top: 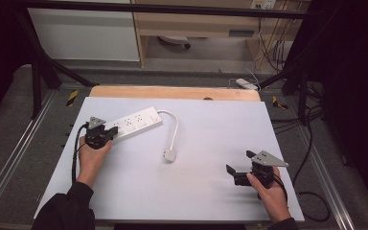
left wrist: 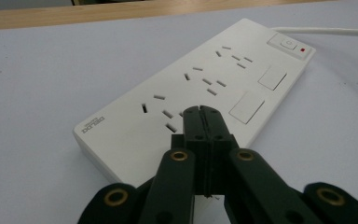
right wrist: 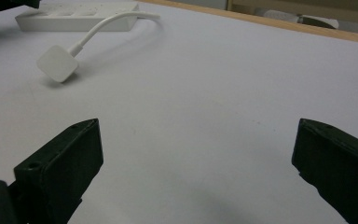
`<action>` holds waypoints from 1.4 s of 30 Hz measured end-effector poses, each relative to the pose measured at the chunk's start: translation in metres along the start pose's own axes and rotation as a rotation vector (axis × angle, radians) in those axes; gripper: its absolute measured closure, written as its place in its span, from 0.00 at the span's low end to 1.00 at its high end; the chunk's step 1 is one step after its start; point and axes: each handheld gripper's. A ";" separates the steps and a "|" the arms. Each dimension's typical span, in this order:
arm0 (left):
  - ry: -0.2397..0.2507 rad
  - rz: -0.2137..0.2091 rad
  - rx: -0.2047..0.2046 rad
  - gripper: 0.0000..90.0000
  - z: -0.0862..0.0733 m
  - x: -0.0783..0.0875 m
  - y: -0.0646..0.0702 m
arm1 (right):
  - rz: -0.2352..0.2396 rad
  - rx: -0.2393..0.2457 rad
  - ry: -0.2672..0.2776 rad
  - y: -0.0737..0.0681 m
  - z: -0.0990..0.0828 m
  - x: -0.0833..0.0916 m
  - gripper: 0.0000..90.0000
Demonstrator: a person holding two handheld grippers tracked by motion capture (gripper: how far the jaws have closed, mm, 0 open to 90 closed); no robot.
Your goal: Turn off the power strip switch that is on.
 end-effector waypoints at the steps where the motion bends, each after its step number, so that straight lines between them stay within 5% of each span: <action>1: 0.001 -0.001 -0.002 1.00 0.000 0.000 0.000 | 0.000 0.000 0.000 0.000 0.000 0.000 0.03; 17: 0.049 -0.003 0.008 0.98 0.005 0.005 0.002 | -0.002 -0.001 0.000 0.000 0.000 0.000 0.03; 26: 0.104 0.015 0.010 0.59 0.012 0.009 0.008 | 0.000 -0.002 0.000 0.000 0.000 0.000 0.03; 34: 0.126 0.003 0.060 0.19 0.016 0.008 0.010 | -0.001 -0.006 0.004 0.000 0.000 0.000 0.03; 42: 0.134 -0.009 0.058 0.09 0.023 0.017 0.013 | -0.002 0.000 0.007 0.000 0.001 0.002 0.03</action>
Point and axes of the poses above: each handheld gripper's, and its own axes: x roughly backward along the jaws, z roughly out of its top, y roughly to its right, and after that the axes turned 5 degrees about z, right-handed
